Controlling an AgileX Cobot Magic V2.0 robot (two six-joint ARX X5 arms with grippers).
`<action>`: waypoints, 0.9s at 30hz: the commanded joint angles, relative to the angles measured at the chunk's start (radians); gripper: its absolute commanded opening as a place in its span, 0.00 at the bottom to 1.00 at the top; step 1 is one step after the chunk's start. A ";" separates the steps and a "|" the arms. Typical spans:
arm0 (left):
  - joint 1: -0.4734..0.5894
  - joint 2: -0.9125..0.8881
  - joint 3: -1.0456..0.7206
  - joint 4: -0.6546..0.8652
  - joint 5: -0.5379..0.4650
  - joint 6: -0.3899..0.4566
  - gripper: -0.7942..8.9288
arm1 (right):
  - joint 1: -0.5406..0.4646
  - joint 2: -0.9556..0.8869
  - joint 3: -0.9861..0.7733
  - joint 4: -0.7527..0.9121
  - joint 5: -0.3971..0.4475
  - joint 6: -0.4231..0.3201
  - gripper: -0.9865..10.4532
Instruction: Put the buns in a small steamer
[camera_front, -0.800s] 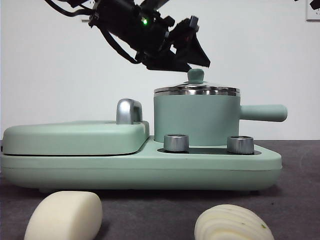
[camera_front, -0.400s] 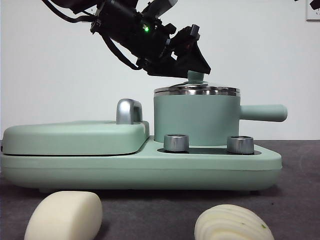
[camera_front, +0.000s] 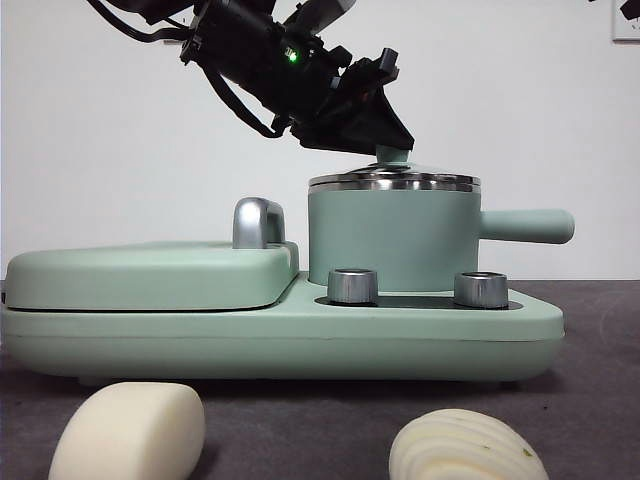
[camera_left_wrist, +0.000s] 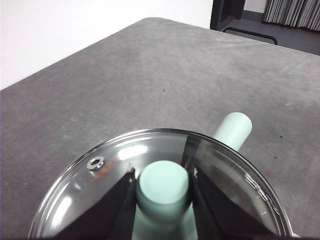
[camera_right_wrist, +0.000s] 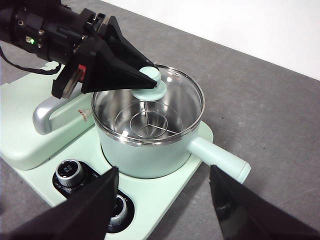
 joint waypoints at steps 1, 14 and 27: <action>-0.008 0.025 0.015 -0.026 -0.002 0.006 0.09 | 0.003 0.003 0.016 0.009 0.002 0.018 0.34; -0.008 0.007 0.098 -0.104 -0.032 0.006 0.09 | 0.003 0.003 0.016 0.009 0.002 0.018 0.34; 0.013 -0.092 0.174 -0.275 -0.036 0.006 0.09 | 0.003 0.003 0.016 0.009 0.002 0.018 0.34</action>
